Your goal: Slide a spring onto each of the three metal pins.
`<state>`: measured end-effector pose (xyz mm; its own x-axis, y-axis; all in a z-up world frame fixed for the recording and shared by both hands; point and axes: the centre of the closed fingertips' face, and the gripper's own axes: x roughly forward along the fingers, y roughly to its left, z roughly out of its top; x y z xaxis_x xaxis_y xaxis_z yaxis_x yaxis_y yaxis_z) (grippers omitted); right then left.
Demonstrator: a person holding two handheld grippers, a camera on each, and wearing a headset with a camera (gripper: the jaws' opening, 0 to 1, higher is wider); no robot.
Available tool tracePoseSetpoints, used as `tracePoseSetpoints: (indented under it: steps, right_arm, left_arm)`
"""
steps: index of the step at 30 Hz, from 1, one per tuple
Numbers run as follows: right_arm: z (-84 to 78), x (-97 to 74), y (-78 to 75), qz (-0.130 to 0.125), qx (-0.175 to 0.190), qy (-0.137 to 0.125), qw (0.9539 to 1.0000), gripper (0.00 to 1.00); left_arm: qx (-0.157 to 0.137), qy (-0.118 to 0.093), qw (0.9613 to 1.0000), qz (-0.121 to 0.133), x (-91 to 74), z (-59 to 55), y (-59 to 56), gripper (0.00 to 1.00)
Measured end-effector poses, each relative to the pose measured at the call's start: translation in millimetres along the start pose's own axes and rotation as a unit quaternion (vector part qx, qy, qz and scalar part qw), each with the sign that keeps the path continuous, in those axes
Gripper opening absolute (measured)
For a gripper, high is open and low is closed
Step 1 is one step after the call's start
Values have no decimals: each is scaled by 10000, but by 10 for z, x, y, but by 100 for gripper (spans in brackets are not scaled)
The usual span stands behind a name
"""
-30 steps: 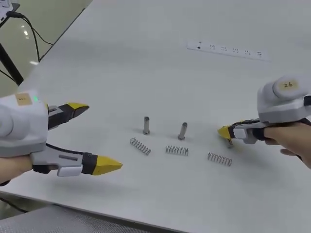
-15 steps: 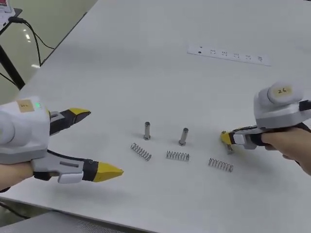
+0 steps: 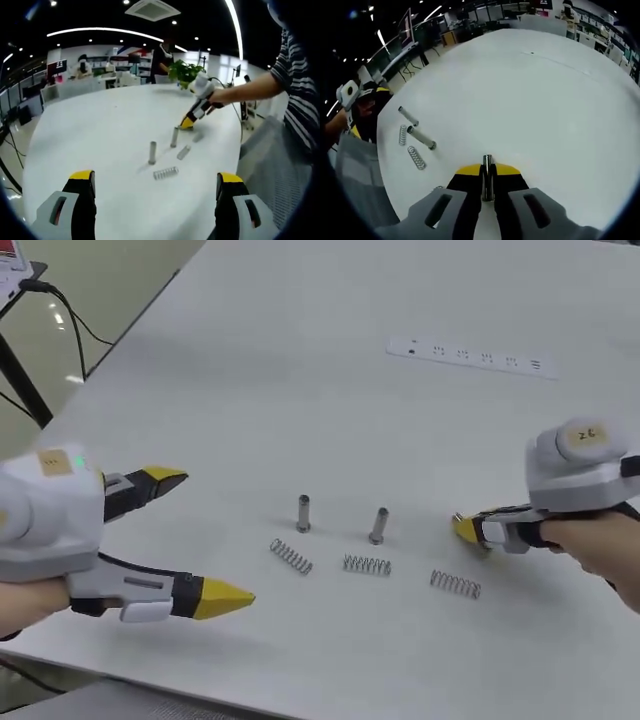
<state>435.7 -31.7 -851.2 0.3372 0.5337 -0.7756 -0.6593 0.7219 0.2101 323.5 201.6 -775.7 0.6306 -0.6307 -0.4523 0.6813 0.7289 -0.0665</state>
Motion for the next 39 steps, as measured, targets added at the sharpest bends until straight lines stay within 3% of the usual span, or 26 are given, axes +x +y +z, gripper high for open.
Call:
tracePoseSetpoints:
  steps: [6, 18, 39]
  right_arm:
    - [-6, -63, 48, 52, -144, -168, 9997, 5]
    - [22, -176, 127, 101, -35, -605, 9981, 5]
    - [104, -269, 203, 106, -148, -1007, 9947, 5]
  left_arm:
    - [0, -45, 10000, 46, -7, 23, 9, 98]
    - [-9, -43, 10000, 44, -12, -2, -10, 98]
    - [-11, -82, 10000, 44, 4, 27, -3, 98]
